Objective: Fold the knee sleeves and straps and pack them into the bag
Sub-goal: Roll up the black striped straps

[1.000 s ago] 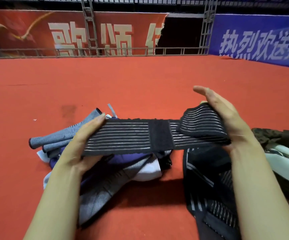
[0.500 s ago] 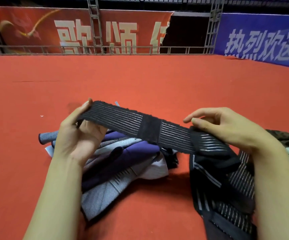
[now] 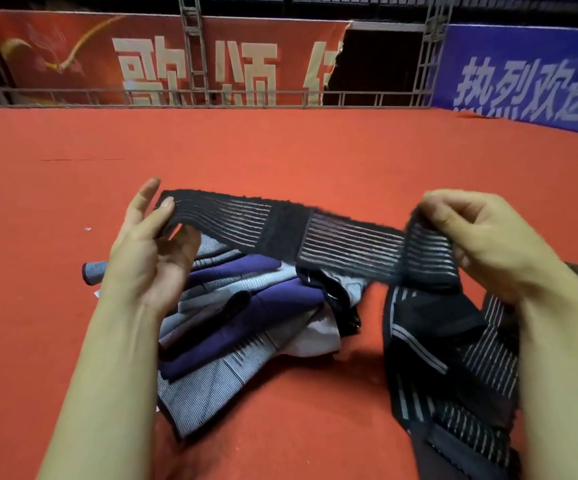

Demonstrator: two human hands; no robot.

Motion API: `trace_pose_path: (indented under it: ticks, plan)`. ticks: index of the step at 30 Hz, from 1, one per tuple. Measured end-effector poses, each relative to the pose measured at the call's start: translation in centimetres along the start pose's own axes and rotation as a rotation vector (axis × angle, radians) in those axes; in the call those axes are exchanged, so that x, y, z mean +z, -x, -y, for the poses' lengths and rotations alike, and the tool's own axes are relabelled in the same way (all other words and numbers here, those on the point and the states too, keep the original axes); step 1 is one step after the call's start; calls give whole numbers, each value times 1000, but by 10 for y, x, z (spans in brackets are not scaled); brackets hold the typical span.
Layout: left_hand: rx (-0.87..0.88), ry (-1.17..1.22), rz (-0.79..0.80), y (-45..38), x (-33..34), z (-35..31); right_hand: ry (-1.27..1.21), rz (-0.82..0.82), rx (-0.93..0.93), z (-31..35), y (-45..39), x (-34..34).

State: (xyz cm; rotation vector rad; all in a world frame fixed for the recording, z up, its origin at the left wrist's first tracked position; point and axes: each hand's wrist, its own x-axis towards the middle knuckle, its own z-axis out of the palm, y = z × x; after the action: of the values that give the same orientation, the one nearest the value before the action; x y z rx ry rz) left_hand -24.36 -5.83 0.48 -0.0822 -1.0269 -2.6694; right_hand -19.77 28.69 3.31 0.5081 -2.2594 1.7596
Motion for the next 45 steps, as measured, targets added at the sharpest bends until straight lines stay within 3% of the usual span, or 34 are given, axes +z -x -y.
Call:
trace_pose_path:
  ticks: [2, 5, 7, 9, 11, 15, 21, 25, 29, 35, 45]
  plan:
    - [1, -7, -45, -3, -5, -1, -286, 13, -38, -7, -1, -1]
    - [-40, 58, -86, -7, -8, -4, -510, 107, 7, -21, -4, -8]
    - [-80, 141, -84, -7, -8, -8, -348, 103, 142, -27, -4, -8]
    - [-82, 191, -82, -7, -8, -12, 60, 141, 299, -31, 0, -6]
    - [-48, 148, -86, -8, -8, -14, 298, 245, 422, -30, 0, 1]
    - [-25, 109, -95, -8, -6, -13, 603, 291, 405, -29, -7, 10]
    - [-68, 175, -90, -14, -14, -15, 555, 418, 345, -45, -10, 2]
    - [-164, 233, -1, -11, -14, -14, 761, 471, 316, -49, -14, 5]
    - [-207, 228, 49, -2, -4, -13, 805, 428, 292, -46, -17, 10]
    - [-180, 238, 5, -9, -13, -9, 673, 329, 204, -35, -13, 7]
    - [-193, 222, -131, -24, -35, 9, 74, 387, -32, 26, 9, 17]
